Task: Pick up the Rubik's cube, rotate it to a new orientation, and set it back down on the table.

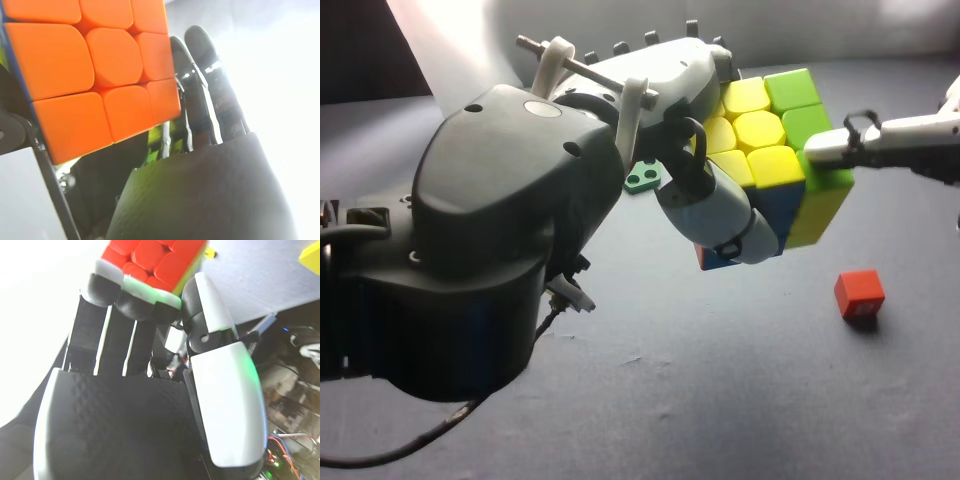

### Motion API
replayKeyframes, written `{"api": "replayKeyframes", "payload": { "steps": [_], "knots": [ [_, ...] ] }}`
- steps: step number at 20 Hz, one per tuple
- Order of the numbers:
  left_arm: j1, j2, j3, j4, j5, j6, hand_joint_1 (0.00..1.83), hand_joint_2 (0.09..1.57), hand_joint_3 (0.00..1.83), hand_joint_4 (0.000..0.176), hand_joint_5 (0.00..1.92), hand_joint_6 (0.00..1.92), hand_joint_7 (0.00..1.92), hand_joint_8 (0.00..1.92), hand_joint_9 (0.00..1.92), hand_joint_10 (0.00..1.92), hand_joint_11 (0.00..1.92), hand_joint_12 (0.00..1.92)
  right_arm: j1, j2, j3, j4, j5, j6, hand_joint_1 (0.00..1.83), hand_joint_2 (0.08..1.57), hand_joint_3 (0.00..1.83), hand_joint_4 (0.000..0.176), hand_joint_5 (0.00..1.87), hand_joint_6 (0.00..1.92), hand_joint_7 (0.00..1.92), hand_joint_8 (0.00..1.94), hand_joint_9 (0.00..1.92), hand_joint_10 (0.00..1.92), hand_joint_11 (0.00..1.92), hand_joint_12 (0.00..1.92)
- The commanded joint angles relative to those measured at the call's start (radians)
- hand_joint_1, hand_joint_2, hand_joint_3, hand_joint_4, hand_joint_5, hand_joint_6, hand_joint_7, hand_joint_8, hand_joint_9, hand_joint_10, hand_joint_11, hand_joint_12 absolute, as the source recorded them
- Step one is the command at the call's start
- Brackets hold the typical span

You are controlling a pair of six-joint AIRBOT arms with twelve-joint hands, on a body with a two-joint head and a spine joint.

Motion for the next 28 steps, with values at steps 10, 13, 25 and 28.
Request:
{"api": "replayKeyframes", "payload": {
  "steps": [10,13,25,28],
  "knots": [
    [-0.024,0.005,-0.001,0.104,-0.016,-0.023,1.19,1.25,0.0,0.0,0.92,1.05,0.52,1.6,0.47,1.08,0.36,1.23,0.041,0.001,-0.008,0.033,0.013,-0.012,1.15,1.24,0.0,0.0,0.26,0.0,0.94,1.91,1.02,1.92,0.99,1.92],
    [-0.024,0.003,-0.002,0.104,-0.016,-0.023,1.18,1.26,0.0,0.0,0.89,1.1,0.48,1.62,0.47,1.01,0.37,1.13,0.086,-0.013,0.001,0.033,-0.023,-0.013,1.17,1.23,0.0,0.0,0.24,0.0,0.95,1.93,1.04,1.92,1.01,1.92],
    [-0.024,0.003,-0.001,0.104,-0.016,-0.023,1.18,1.27,0.0,0.0,0.87,1.14,0.46,1.63,0.42,1.03,0.31,1.2,0.077,-0.082,0.096,0.073,-0.078,-0.013,1.15,1.26,0.0,0.0,0.21,0.0,0.93,1.88,1.02,1.92,0.98,1.92],
    [-0.026,0.003,-0.001,0.103,-0.016,-0.023,1.2,1.24,0.0,0.0,0.93,1.03,0.54,1.58,0.5,0.99,0.37,1.17,0.073,-0.09,0.099,0.073,-0.079,-0.014,1.14,1.26,0.0,0.0,0.22,0.0,0.95,1.93,1.05,1.92,1.0,1.92]
  ]
}}
